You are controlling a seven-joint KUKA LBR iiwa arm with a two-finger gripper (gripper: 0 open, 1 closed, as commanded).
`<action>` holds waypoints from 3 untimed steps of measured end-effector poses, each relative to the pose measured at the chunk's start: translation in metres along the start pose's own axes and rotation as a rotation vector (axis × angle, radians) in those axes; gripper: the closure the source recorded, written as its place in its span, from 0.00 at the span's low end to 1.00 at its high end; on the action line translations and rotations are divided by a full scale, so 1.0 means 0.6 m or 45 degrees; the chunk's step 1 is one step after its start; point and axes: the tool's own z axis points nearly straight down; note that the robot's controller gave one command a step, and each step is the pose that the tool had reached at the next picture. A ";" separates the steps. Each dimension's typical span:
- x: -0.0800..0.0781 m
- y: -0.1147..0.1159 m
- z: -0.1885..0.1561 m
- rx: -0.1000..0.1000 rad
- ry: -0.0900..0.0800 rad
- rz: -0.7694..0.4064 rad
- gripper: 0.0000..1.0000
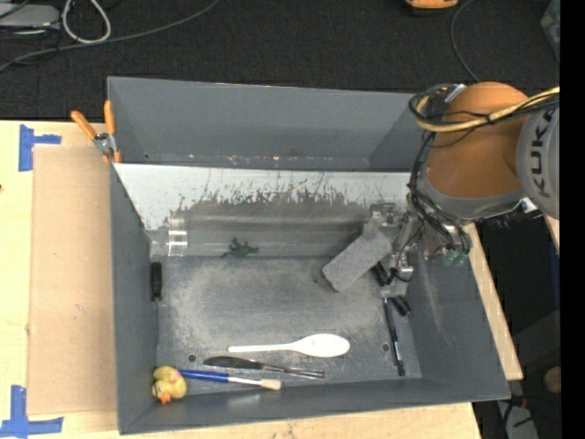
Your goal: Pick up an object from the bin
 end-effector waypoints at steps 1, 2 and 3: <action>-0.002 0.001 -0.004 0.001 -0.006 -0.002 0.00; -0.045 0.001 0.125 0.001 -0.010 -0.188 0.00; -0.053 -0.010 0.142 0.001 -0.009 -0.280 0.00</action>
Offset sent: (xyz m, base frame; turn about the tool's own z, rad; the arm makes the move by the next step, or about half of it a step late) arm 0.0385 -0.0002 -0.1180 -0.2226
